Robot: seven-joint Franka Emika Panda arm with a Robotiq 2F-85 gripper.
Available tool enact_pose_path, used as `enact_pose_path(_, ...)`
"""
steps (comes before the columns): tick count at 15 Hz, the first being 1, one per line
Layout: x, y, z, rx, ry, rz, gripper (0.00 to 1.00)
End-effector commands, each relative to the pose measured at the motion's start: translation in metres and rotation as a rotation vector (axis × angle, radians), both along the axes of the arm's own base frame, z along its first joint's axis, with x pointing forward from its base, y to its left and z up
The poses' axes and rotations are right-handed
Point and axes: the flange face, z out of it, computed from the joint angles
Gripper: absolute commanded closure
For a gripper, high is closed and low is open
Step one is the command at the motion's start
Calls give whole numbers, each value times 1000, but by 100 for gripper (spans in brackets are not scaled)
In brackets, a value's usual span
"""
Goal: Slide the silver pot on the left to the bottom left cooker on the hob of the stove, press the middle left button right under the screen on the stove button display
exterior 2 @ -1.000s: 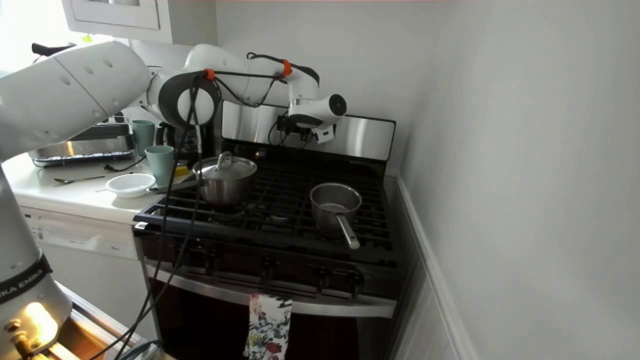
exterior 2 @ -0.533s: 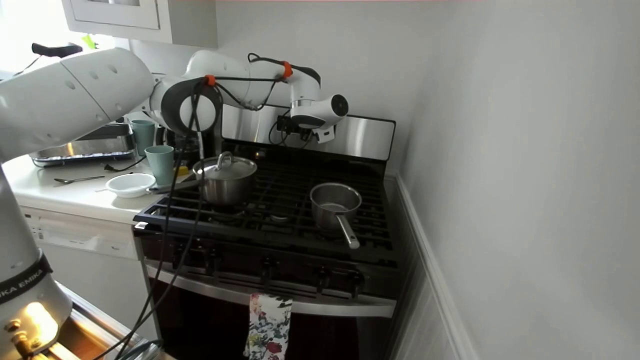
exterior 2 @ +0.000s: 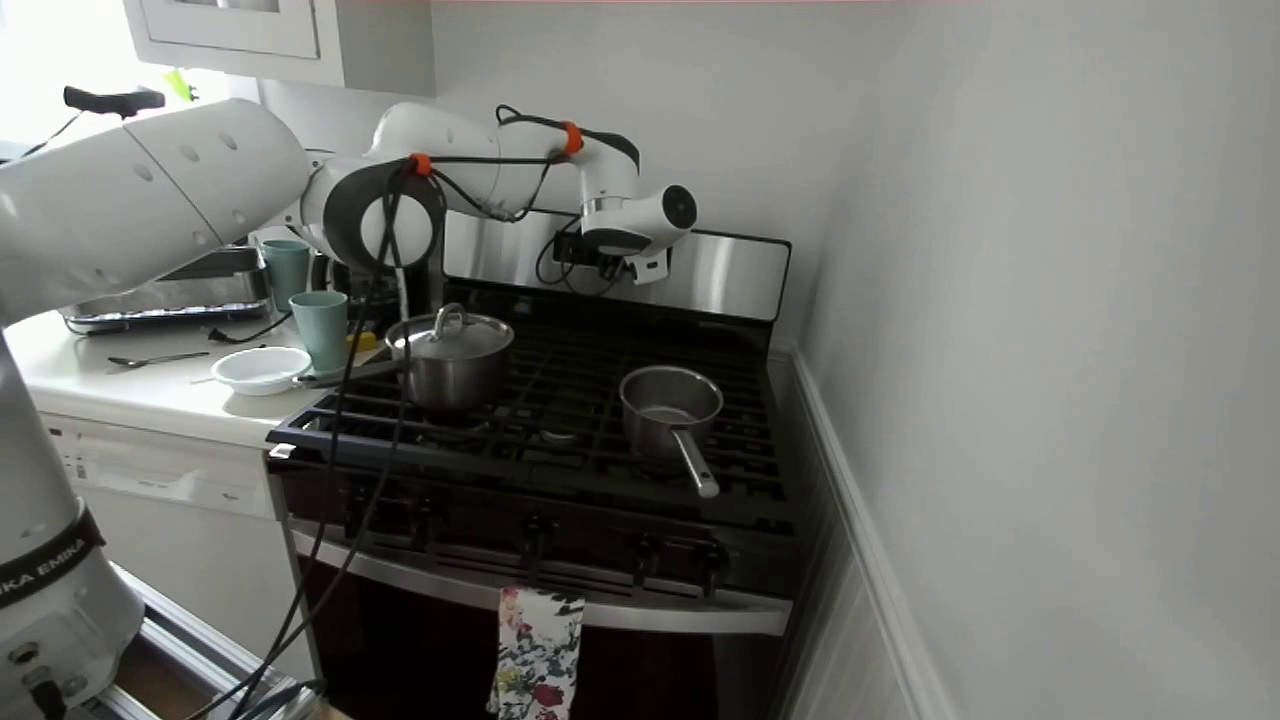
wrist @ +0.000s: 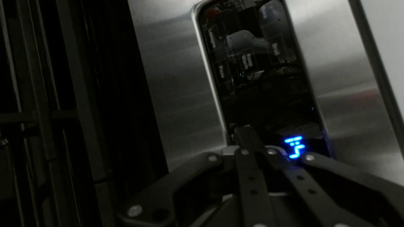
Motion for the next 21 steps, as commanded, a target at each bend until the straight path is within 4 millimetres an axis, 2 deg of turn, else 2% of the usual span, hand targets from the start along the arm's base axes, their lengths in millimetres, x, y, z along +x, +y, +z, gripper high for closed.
enact_pose_path(1, 14, 30, -1, 64, 6, -20, 100)
enact_pose_path(8, 14, 32, -4, 80, 46, -30, 100)
enact_pose_path(13, 10, 22, 4, 20, 54, -17, 100)
enact_pose_path(21, 1, 23, 19, -67, 92, 15, 100)
